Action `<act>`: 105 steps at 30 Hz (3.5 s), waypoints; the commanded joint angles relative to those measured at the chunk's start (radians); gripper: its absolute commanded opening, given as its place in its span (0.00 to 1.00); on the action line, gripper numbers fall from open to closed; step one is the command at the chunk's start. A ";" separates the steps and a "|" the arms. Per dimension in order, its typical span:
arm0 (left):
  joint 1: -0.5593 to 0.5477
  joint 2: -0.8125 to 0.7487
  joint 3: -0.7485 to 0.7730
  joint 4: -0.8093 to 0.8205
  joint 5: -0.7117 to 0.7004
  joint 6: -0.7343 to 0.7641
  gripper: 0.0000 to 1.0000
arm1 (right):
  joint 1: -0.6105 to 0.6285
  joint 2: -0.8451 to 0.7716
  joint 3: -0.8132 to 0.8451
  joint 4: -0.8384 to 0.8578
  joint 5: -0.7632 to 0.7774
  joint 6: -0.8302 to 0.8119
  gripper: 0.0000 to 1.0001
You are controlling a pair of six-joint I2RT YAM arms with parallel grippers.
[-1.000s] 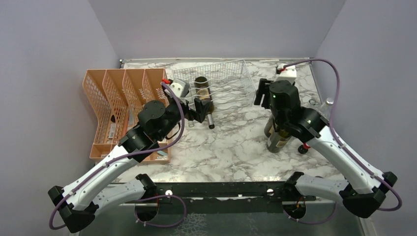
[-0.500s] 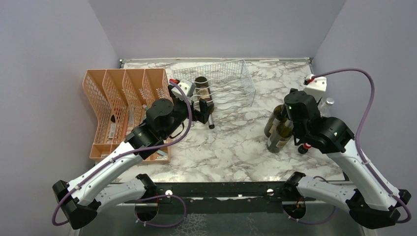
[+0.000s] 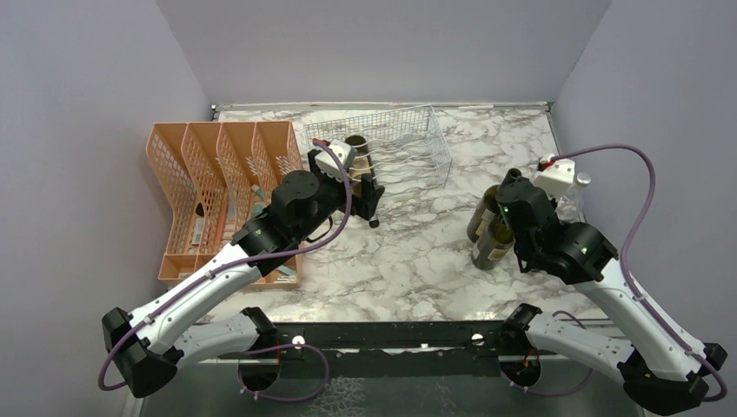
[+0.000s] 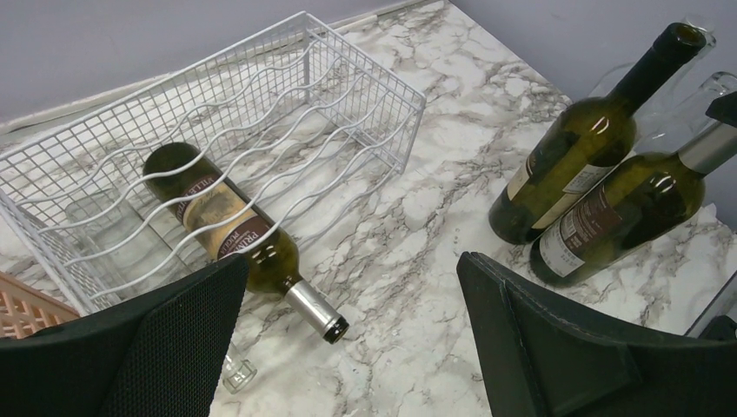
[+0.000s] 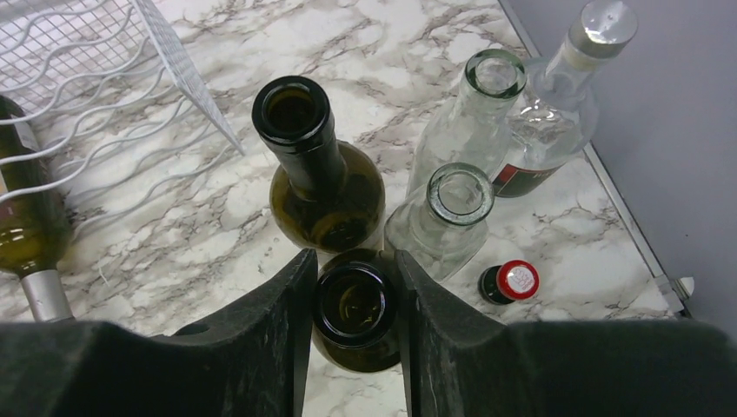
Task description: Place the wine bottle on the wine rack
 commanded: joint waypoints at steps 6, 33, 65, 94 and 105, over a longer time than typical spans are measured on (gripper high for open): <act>0.003 0.009 0.023 0.038 0.034 -0.018 0.99 | -0.001 0.009 -0.048 0.043 -0.009 0.012 0.28; -0.070 0.273 -0.278 0.645 0.503 0.022 0.99 | -0.001 0.041 0.072 0.392 -0.757 -0.403 0.01; -0.101 0.342 -0.474 1.072 0.786 0.102 0.99 | -0.002 0.087 0.192 0.488 -1.468 -0.532 0.01; -0.101 0.270 -0.314 0.921 0.471 1.162 0.00 | -0.001 0.022 0.269 0.190 -1.168 -0.468 0.74; -0.106 0.327 -0.172 0.901 0.473 1.695 0.00 | -0.002 0.039 0.219 0.089 -1.074 -0.438 0.74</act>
